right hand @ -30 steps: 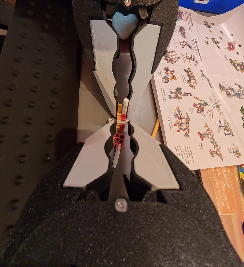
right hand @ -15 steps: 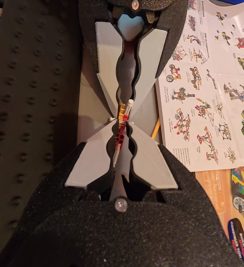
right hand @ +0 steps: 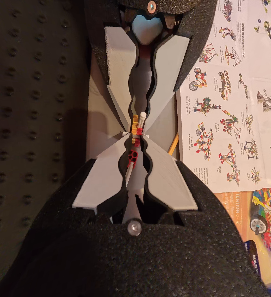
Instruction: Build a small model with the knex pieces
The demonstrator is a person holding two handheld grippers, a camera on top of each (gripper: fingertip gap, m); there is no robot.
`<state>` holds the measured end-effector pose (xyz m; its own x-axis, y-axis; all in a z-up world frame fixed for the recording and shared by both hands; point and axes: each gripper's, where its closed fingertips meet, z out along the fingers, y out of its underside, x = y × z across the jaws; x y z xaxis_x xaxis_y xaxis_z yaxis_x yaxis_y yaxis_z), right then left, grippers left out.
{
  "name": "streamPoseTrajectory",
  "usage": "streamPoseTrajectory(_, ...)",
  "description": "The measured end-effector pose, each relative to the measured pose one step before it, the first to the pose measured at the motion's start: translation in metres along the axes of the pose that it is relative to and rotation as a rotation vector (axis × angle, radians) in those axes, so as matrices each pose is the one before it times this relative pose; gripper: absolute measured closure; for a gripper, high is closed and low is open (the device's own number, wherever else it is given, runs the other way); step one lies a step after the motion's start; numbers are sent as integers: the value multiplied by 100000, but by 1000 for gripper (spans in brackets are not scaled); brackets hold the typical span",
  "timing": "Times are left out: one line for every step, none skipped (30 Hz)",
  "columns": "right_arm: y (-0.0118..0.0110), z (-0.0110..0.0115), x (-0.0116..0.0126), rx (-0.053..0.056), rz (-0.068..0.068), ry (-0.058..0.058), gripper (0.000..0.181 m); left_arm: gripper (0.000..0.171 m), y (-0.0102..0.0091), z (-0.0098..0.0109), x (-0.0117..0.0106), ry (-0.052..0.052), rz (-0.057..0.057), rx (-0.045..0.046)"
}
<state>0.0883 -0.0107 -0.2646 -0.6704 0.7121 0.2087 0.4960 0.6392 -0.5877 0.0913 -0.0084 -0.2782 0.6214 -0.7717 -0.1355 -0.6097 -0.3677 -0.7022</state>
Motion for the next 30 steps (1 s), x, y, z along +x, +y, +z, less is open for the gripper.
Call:
streamPoseTrajectory(-46, 29, 3, -1235, -532, 320, 172, 163, 21, 92, 2, -44, 567, -314)
streamPoseTrajectory(-37, 30, -2, -1378, -431, 133, 173, 164, 8, 83, 4, -210, 1071, -392)
streamPoseTrajectory(-11, 11, 7, -957, -131, -380, 173, 164, 8, 18, 5, 401, 505, -127)
streamPoseTrajectory(-10, 10, 14, -115, 349, -1069, 173, 164, 0, -2, 17, 753, -517, 189)
streamPoseTrajectory(-2, 20, 11, -297, 55, -907, 173, 163, 3, 5, -12, 173, 1, -6)
streamPoseTrajectory(-12, 6, -1, -1416, -821, -84, 173, 163, 11, -8, 0, -133, 196, 77)
streamPoseTrajectory(-14, 15, -4, -1870, -905, 105, 173, 163, 6, -7, 1, 143, -189, 110)
streamPoseTrajectory(17, 3, -4, -1443, -390, -245, 173, 164, -2, 4, 8, 163, 106, -14)
streamPoseTrajectory(8, -5, 5, -965, 24, -598, 172, 164, -9, 11, 13, -62, 304, 57)
streamPoseTrajectory(2, 4, -8, -813, -295, -425, 173, 164, -6, 5, -10, 11, -37, 64)
streamPoseTrajectory(-23, 15, 4, -734, -810, -198, 173, 164, 7, -10, 5, -42, 64, 1)
streamPoseTrajectory(-12, -4, 4, -849, -468, -359, 173, 164, 4, 7, -6, -96, 108, 1)
streamPoseTrajectory(3, 14, -3, -1050, -235, -374, 173, 164, -3, -6, 12, -35, 188, 55)
streamPoseTrajectory(0, 10, 1, -959, -367, -312, 173, 164, 5, 4, 0, 215, -75, -24)
streamPoseTrajectory(-9, 5, 6, -690, -73, -290, 173, 164, -5, 1, 4, 248, -207, -28)
streamPoseTrajectory(-9, 4, 7, -318, 384, -447, 173, 164, 5, 2, -1, 157, -260, 25)
streamPoseTrajectory(-15, 22, 9, 128, 725, -434, 173, 164, 4, -7, 1, 201, -140, -69)
streamPoseTrajectory(-40, 11, 6, 241, 795, -442, 173, 164, 3, -1, -7, 266, -143, 127)
streamPoseTrajectory(-20, 6, 17, -385, 295, -782, 174, 164, -9, -3, -8, 230, -330, 135)
streamPoseTrajectory(2, 8, 17, -682, 123, -963, 174, 164, -9, 9, -4, 214, -314, 135)
streamPoseTrajectory(4, 6, -5, -1217, -244, -452, 174, 164, 8, -1, -2, -2, -14, 103)
streamPoseTrajectory(0, 1, -2, -2284, -1028, 87, 174, 164, 6, 4, -5, 41, -78, -91)
streamPoseTrajectory(9, -2, 12, -2309, -466, -454, 175, 164, -3, 0, 4, 411, -360, 34)
streamPoseTrajectory(41, -3, 11, -1458, -377, -410, 175, 164, 23, -3, 1, 425, -275, -100)
streamPoseTrajectory(64, -19, -2, -530, -610, -6, 174, 163, 18, -9, -5, -168, 213, -208)
streamPoseTrajectory(72, -16, -11, -208, -130, 94, 173, 163, 14, 2, -4, -621, 548, -117)
streamPoseTrajectory(50, -9, 8, -291, -41, 313, 172, 163, 5, -5, -8, -502, 70, 37)
streamPoseTrajectory(21, -8, -2, -294, -55, 211, 172, 163, 10, -22, -12, -832, 463, 208)
streamPoseTrajectory(3, -5, 8, -278, 506, -116, 172, 163, 12, -2, -14, -910, 389, 59)
streamPoseTrajectory(36, -16, 4, -536, 216, 334, 172, 162, 4, -5, -14, -644, 233, -68)
